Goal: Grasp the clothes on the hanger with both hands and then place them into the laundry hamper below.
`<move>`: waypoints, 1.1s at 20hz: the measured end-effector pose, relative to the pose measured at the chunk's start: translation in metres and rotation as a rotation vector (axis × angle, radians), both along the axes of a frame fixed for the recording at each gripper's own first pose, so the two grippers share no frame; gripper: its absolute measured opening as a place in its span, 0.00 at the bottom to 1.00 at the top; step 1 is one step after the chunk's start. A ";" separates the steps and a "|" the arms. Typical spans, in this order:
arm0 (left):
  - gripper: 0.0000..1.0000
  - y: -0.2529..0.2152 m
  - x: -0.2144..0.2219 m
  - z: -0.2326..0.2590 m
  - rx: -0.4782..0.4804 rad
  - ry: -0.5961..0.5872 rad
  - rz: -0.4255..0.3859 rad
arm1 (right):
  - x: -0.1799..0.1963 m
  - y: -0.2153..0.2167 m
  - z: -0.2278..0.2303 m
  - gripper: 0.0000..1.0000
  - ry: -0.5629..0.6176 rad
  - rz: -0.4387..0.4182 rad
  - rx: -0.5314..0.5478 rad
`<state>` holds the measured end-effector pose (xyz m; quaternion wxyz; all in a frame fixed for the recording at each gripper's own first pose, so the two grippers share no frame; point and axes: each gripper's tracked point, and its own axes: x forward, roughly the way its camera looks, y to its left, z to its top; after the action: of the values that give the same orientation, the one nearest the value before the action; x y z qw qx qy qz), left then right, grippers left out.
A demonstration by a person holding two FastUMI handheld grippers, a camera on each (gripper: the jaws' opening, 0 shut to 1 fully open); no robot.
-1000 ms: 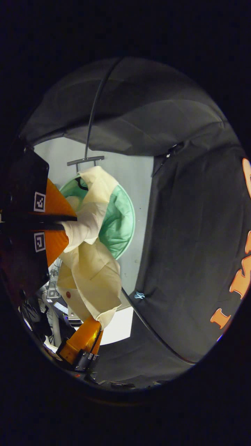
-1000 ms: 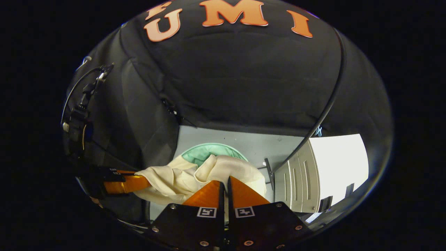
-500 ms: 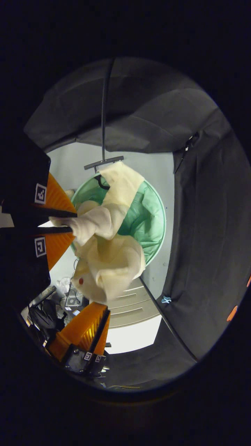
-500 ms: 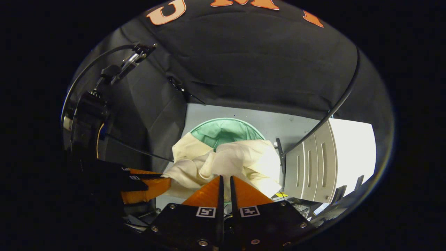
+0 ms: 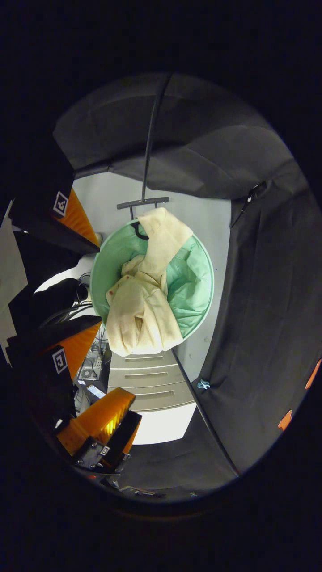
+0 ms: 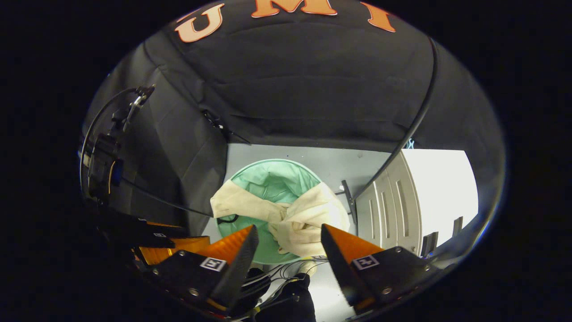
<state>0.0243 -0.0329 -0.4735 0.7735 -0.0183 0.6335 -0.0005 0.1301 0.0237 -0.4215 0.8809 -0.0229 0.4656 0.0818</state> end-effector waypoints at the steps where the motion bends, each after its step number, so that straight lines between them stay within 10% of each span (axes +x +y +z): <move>1: 0.92 0.002 -0.001 0.003 0.006 -0.005 -0.003 | 0.000 -0.005 0.005 0.89 -0.003 -0.010 0.004; 22: 0.98 -0.007 0.064 0.197 0.066 -0.609 0.153 | 0.031 -0.150 0.212 0.95 -0.477 -0.109 0.010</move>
<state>0.0882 -0.0396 -0.2761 0.9257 -0.0395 0.3691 0.0729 0.1611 -0.1264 -0.2093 0.9691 -0.0119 0.2445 0.0289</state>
